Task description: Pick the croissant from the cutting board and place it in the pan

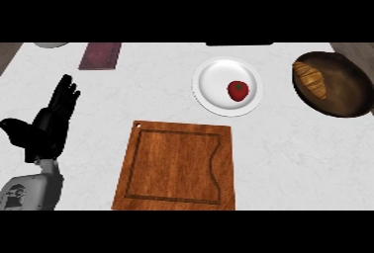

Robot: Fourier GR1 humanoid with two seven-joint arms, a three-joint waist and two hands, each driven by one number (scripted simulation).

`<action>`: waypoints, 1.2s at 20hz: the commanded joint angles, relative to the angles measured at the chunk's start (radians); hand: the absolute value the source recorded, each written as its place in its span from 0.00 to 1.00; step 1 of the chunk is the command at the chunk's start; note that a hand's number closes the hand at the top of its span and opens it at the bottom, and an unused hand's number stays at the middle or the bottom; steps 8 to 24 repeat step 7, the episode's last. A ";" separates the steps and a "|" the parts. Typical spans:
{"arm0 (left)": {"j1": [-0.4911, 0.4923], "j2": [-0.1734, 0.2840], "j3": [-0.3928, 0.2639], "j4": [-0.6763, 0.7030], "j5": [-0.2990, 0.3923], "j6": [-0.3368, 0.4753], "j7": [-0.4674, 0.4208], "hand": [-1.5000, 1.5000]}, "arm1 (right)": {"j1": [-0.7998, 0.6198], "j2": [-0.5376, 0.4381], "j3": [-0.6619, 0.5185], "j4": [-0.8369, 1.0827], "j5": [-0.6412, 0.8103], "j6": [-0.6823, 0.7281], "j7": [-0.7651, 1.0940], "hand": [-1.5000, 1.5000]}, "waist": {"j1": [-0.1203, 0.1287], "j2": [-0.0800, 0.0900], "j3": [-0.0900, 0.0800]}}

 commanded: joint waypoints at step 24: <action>-0.008 -0.035 -0.036 -0.049 -0.022 0.027 0.055 0.50 | 0.319 0.133 0.013 -0.608 -0.111 -0.013 0.285 0.00 | 0.008 0.005 0.001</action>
